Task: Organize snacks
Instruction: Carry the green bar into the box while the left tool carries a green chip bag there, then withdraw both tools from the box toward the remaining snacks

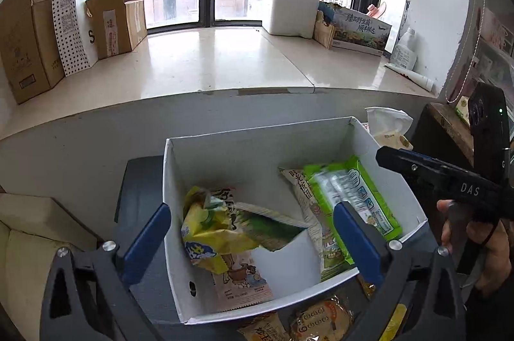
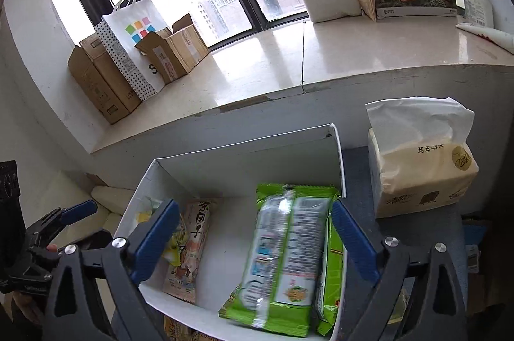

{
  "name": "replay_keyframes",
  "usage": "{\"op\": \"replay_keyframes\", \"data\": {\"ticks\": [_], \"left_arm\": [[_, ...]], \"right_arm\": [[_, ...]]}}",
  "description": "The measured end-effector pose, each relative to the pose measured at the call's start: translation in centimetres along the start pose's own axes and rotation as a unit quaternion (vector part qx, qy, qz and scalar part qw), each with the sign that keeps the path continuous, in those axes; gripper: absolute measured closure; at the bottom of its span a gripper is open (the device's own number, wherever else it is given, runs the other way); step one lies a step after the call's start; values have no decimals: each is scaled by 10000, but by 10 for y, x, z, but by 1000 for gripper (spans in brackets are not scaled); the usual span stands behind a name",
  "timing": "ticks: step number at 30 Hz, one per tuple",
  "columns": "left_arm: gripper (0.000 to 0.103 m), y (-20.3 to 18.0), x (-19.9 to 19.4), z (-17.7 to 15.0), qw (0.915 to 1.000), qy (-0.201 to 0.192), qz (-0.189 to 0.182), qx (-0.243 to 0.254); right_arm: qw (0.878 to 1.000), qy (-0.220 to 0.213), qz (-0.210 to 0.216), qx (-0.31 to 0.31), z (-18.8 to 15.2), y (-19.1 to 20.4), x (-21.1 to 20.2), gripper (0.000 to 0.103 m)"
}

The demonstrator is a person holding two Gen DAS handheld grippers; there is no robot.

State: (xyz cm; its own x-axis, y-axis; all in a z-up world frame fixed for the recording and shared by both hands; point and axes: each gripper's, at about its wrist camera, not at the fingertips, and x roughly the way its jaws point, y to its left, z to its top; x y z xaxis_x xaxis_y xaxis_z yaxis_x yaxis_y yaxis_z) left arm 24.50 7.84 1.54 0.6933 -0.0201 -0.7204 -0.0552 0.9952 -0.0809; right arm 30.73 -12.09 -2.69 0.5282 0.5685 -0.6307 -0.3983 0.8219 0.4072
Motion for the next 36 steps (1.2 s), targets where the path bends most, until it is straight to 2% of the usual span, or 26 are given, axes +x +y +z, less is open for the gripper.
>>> {"op": "replay_keyframes", "data": {"ticks": [1,6,10,14,16,19,23,27,31,36], "left_arm": [[0,0,0,-2,10000,26,3,10],[0,-3,-7,-7,9999,-29,114,92],[0,-6,-20,-10,9999,-88,35,95],[0,-10,-45,-23,9996,-146,-137,175],[0,-12,-66,-36,9993,-239,-57,285],[0,-11,-103,-69,9980,-474,-317,266],[0,-9,-133,-115,9975,-500,-491,89],[0,-11,-141,-159,9976,-353,-571,-148],[0,-21,-137,-188,9986,-107,-517,-106],[0,-21,-126,-199,9984,-24,-518,-236]], "right_arm": [[10000,-23,40,9,-1,-1,-2,0],[9994,-275,-15,-195,-9,5,-19,0],[9985,-454,50,-314,-14,13,-39,0],[9976,-540,141,-400,-28,18,-67,0],[9959,-664,207,-571,-44,19,-88,0],[9931,-921,-124,-712,-79,11,-117,0],[9968,-744,-122,-269,-134,-14,-139,0],[9939,-420,-951,-370,-178,-28,-130,0],[9922,-171,-1190,-336,-192,-48,-116,0],[9884,-106,-1471,-377,-179,-66,-99,0]]}}
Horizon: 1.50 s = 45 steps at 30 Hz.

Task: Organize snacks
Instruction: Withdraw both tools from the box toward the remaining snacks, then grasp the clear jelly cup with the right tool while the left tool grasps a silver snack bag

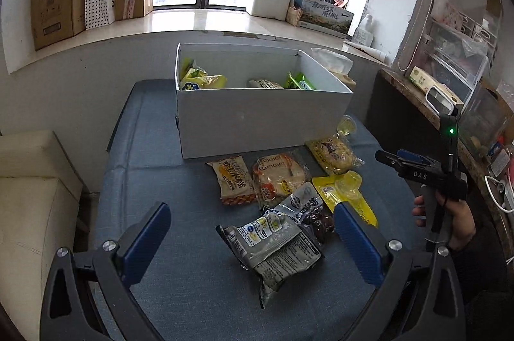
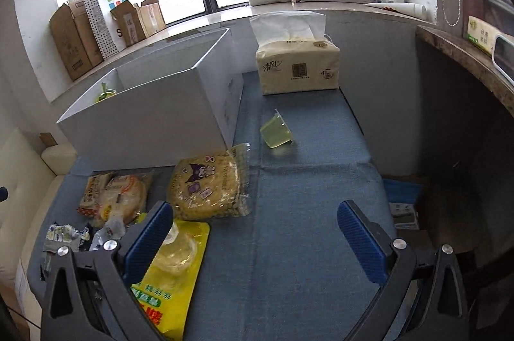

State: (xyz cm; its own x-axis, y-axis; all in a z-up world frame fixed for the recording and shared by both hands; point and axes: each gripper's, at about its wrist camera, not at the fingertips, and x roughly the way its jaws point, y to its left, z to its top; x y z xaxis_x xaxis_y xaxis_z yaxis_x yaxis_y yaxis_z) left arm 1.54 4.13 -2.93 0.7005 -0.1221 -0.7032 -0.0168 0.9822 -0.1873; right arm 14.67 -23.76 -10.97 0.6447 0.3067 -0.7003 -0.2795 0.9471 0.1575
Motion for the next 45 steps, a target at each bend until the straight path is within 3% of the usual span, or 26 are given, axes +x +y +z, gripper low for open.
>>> {"op": "replay_keyframes", "data": {"ticks": [11,17,18,19,20,21,22,31,40,45], "left_arm": [[0,-8,19,-6,9996,264,66,96],[0,-5,28,-12,9991,423,51,41],[0,-5,29,-13,9990,441,50,47],[0,-6,29,-13,9990,441,70,59],[0,-6,30,-14,9990,441,88,73],[0,-7,31,-14,9989,446,104,84],[0,-7,31,-15,9989,453,118,93],[0,-5,39,-18,9983,569,116,33],[0,-18,63,-30,9946,988,96,295],[0,-28,83,-34,9925,1115,174,480]], "right_arm": [[9979,368,-517,-86,63,-13,80,0],[9960,616,-632,-165,75,-11,116,3],[9951,701,-691,-129,75,-12,121,16],[9938,803,-773,-59,75,-14,126,37],[9933,880,-746,19,75,-16,129,43],[9930,812,-852,-14,75,-15,128,59],[9925,825,-902,-16,75,-15,128,63],[9977,483,-68,472,63,-29,91,68],[9947,25,907,475,16,2,2,68],[9924,-106,1137,461,-9,19,-40,68]]}}
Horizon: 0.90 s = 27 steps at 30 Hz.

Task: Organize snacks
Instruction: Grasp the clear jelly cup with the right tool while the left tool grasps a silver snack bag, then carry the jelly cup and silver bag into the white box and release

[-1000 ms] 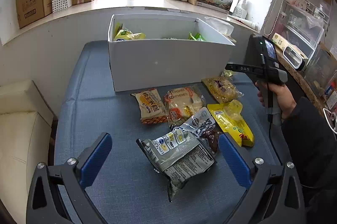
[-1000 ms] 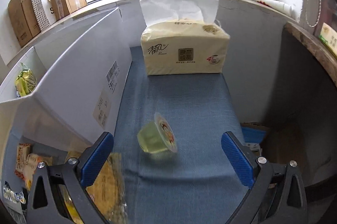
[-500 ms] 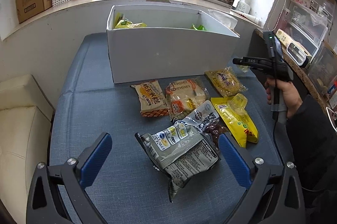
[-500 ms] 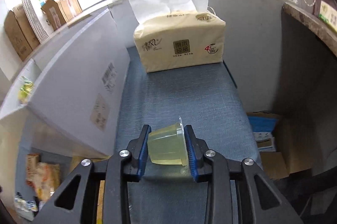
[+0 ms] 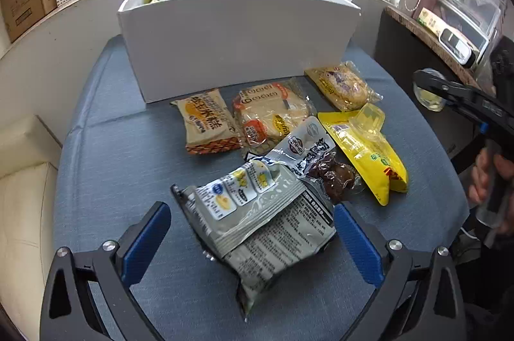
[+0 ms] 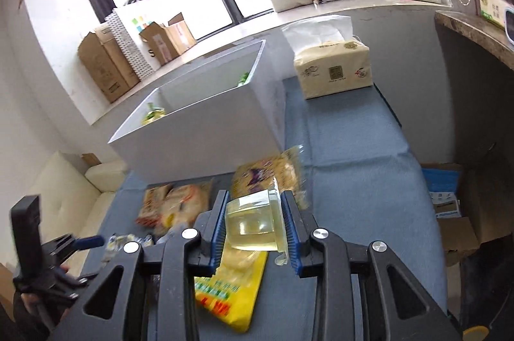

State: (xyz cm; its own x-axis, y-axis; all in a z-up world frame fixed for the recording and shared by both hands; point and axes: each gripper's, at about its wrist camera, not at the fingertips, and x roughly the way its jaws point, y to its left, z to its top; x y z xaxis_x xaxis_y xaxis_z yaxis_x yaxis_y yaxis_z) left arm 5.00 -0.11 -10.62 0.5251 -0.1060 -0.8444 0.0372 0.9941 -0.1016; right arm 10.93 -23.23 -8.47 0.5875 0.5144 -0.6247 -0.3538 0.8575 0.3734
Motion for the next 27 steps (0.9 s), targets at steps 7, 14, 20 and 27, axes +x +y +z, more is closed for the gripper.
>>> {"op": "replay_keyframes", "data": {"ticks": [7,14,20,27], "left_arm": [[15,10,31,-1,9989,239,-330,-249],[58,21,-19,-1,9986,-308,-337,-283],[60,30,-65,11,9965,-734,-279,-299],[61,32,-107,40,9944,-1035,-118,-174]], "right_arm": [[9996,-17,215,-205,-18,27,-17,68],[9993,78,318,-201,-21,34,-11,68],[9985,91,422,-325,-19,46,-10,68],[9961,-2,692,-544,2,66,-12,68]]}}
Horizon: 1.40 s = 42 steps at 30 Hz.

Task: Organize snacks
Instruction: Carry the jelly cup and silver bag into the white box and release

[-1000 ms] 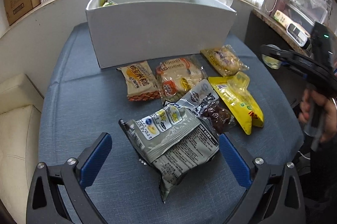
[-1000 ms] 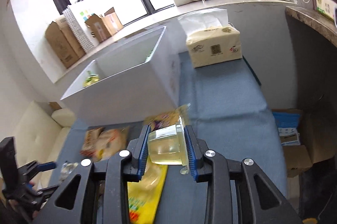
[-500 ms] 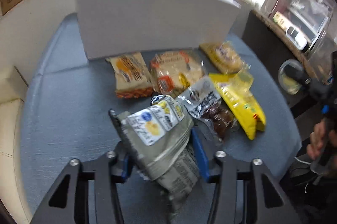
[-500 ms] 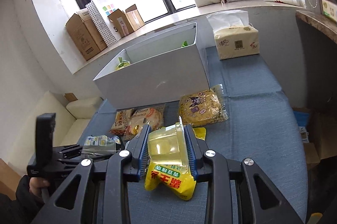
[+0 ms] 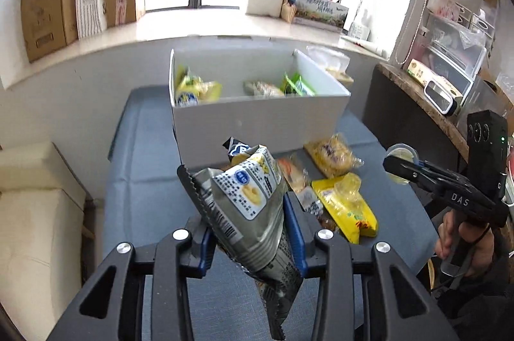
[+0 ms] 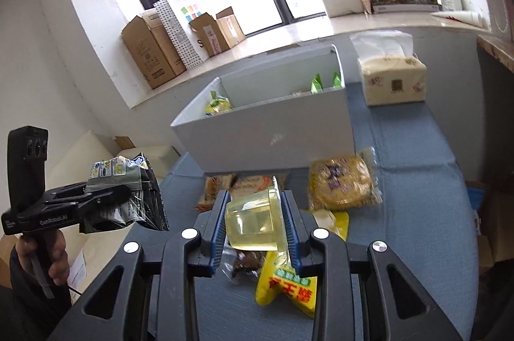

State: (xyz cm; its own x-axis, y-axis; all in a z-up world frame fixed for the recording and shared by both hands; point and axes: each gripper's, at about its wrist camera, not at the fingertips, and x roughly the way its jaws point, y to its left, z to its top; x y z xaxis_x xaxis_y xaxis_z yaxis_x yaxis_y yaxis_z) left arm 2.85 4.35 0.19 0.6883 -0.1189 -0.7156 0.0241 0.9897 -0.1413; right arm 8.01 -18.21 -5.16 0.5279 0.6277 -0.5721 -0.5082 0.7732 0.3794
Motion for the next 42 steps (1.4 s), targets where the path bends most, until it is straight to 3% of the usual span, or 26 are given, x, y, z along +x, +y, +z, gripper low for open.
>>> {"op": "replay_keyframes", "data": {"ticks": [9,16,23,24,25,26,27,28,29,36,42], "left_arm": [[61,-8,-5,78,9985,-486,-14,242],[61,4,63,154,9982,-360,275,389],[60,15,137,171,9976,84,527,446],[59,16,143,170,9978,132,478,449],[55,17,146,169,9975,159,521,445],[38,19,149,167,9970,137,640,423],[12,20,148,163,9968,128,679,401],[2,23,147,161,9973,110,631,347],[0,25,146,160,9979,70,561,304],[0,27,140,155,9974,66,648,321],[0,16,116,149,9970,-88,620,445]], "right_arm": [[9993,-217,164,-266,74,13,20,68],[9998,-102,38,-147,153,-4,77,68],[9990,181,-122,385,183,-39,128,67],[9986,178,-147,473,184,-44,132,63],[9981,224,-178,539,184,-48,137,35],[9973,338,-184,625,185,-52,141,16],[9961,425,-141,755,183,-56,145,1],[9955,392,-43,857,181,-59,144,1],[9957,344,-31,859,180,-60,142,1],[9971,-153,-373,649,182,-59,118,0],[9977,-422,-172,499,179,-42,84,0]]}}
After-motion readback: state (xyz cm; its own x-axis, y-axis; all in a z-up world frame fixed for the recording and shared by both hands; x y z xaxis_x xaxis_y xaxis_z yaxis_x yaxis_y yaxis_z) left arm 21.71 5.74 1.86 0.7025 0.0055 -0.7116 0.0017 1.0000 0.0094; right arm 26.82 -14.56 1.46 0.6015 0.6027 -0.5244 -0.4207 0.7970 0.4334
